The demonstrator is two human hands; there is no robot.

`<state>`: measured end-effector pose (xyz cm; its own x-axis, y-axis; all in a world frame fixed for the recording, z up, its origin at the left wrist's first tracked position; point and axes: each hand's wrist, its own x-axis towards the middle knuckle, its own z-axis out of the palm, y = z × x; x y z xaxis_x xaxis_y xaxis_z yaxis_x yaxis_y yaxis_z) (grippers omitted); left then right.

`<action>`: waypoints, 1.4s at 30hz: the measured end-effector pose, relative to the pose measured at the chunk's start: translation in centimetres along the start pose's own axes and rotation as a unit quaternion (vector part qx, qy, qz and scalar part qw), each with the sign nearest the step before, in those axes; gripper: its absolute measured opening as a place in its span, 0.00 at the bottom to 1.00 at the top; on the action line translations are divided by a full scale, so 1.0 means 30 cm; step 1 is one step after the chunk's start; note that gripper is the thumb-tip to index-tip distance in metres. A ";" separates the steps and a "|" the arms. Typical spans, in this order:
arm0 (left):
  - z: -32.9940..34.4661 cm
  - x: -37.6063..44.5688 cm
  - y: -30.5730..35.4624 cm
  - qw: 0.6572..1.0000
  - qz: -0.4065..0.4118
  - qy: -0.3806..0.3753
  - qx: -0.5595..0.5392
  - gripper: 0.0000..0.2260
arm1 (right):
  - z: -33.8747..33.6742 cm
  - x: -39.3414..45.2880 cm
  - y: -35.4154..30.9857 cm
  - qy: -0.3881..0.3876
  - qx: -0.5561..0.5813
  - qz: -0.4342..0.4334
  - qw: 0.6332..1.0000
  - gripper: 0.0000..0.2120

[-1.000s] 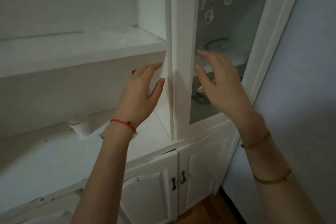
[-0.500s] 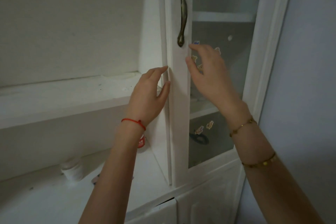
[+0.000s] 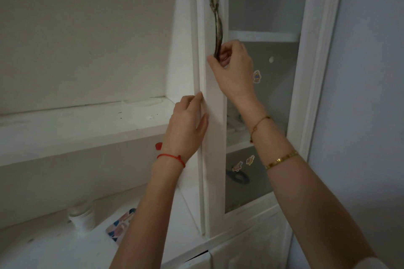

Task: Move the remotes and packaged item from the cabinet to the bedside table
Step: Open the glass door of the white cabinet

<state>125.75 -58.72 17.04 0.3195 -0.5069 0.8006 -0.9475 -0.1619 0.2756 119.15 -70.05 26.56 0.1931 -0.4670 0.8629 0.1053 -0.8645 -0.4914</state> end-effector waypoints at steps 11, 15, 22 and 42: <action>-0.002 -0.044 0.013 0.999 -0.006 -0.025 -0.022 0.26 | 0.019 0.020 0.002 0.054 0.008 -0.051 0.997 0.07; 0.008 -0.052 0.000 0.998 -0.007 -0.020 -0.057 0.25 | 0.034 0.014 -0.001 0.073 0.027 -0.050 0.996 0.06; 0.025 -0.039 -0.016 0.994 -0.007 -0.004 -0.113 0.24 | 0.037 0.020 -0.006 0.081 0.030 -0.042 0.995 0.05; 0.075 -0.152 0.355 0.941 0.139 0.065 -0.302 0.23 | -0.484 -0.146 -0.058 0.116 -0.046 -0.069 0.990 0.12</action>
<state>114.19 -60.04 15.12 0.0955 -0.3442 0.9340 -0.8287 0.4923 0.2662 103.95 -69.20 25.34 -0.0480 -0.3642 0.9301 0.0241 -0.9313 -0.3634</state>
